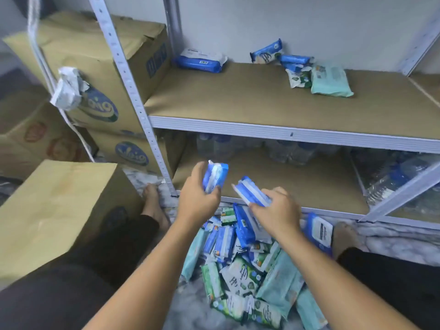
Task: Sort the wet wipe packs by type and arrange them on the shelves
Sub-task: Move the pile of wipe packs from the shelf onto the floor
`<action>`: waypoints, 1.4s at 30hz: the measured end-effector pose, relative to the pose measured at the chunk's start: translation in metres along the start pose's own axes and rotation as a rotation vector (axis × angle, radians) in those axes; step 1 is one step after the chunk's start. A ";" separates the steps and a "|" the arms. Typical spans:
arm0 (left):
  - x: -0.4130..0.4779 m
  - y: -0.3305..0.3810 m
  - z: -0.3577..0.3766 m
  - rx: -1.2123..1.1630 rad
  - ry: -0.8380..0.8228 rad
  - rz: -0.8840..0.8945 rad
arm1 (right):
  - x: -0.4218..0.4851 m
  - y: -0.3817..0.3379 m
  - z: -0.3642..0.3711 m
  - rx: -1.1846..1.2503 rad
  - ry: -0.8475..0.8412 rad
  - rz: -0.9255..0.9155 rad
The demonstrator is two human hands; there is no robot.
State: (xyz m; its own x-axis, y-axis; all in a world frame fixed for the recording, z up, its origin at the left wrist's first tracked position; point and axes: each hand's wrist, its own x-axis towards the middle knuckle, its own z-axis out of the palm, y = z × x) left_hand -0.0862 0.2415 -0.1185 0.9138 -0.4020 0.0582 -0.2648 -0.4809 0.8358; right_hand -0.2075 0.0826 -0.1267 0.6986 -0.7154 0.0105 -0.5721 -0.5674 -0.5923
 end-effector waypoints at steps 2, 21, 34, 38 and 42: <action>-0.019 -0.033 0.011 0.043 -0.063 -0.136 | -0.016 0.012 0.029 -0.019 -0.206 0.160; -0.081 -0.202 0.103 0.322 -0.398 -0.596 | -0.062 0.098 0.179 -0.456 -0.518 -0.022; -0.066 -0.207 0.099 0.606 -0.553 -0.568 | -0.055 0.102 0.177 -0.544 -0.553 -0.099; -0.068 -0.189 0.087 0.599 -0.525 -0.519 | -0.052 0.092 0.155 -0.504 -0.561 -0.087; -0.070 -0.167 0.076 0.494 -0.472 -0.462 | -0.046 0.079 0.126 -0.388 -0.457 0.003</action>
State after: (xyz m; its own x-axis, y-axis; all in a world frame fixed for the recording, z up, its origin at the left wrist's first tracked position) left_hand -0.1290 0.2907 -0.3040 0.7675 -0.3121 -0.5599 -0.0996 -0.9209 0.3768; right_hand -0.2307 0.1219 -0.2749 0.7616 -0.5184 -0.3889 -0.6294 -0.7347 -0.2533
